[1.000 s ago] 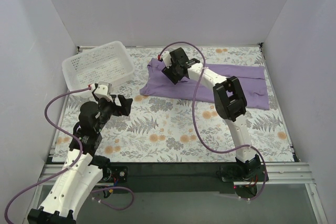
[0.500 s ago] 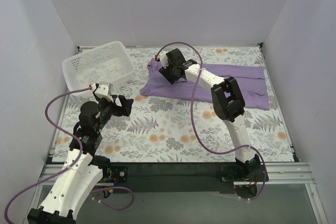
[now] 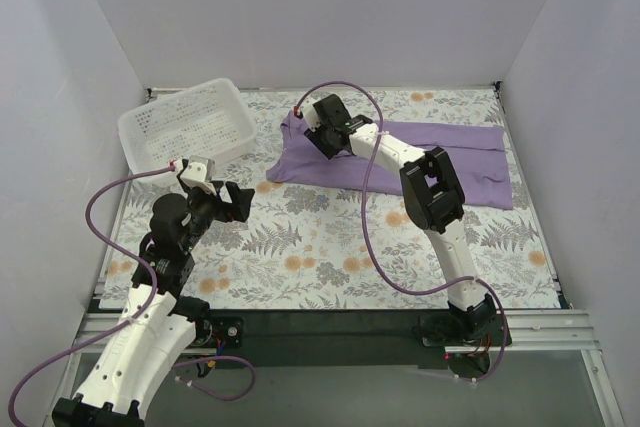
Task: Fold and stack the t-shirts
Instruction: Fold the tshirt
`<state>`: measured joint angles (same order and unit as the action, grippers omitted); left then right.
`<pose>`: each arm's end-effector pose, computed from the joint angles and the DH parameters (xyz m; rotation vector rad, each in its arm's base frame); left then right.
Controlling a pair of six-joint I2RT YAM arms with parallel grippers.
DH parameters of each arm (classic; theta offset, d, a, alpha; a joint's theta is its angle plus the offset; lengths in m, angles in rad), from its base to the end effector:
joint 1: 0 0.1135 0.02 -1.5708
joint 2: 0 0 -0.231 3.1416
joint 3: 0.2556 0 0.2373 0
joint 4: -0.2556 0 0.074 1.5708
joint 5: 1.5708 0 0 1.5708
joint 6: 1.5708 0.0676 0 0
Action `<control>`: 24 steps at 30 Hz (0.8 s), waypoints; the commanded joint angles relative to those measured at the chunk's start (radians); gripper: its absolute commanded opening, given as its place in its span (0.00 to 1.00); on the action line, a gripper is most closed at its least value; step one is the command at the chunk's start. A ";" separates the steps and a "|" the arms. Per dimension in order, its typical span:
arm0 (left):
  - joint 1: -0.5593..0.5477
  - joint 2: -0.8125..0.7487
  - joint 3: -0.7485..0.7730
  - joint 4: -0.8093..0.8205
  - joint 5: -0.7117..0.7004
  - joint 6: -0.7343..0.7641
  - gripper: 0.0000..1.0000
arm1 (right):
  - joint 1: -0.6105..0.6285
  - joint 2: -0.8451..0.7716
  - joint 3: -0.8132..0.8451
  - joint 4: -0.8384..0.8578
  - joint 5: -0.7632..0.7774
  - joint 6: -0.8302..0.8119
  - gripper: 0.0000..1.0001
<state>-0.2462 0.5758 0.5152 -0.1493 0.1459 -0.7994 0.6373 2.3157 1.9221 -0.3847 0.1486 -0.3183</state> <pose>0.1885 -0.0575 0.2559 -0.4026 1.8216 -0.8706 0.4174 0.2966 0.1518 -1.0101 2.1089 -0.0165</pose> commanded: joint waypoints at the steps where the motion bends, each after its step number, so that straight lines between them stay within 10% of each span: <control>1: -0.002 -0.013 0.000 0.011 0.012 0.017 0.81 | -0.001 0.022 0.014 0.043 0.022 -0.001 0.43; 13: -0.002 -0.014 0.000 0.013 0.014 0.019 0.81 | -0.001 0.011 0.014 0.043 0.016 -0.007 0.23; 24: -0.002 -0.014 0.000 0.013 0.017 0.019 0.81 | -0.001 -0.033 0.006 0.041 -0.083 0.027 0.45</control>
<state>-0.2462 0.5720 0.5152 -0.1493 0.1509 -0.7952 0.6361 2.3272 1.9221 -0.3809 0.0967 -0.3122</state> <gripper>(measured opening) 0.814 0.448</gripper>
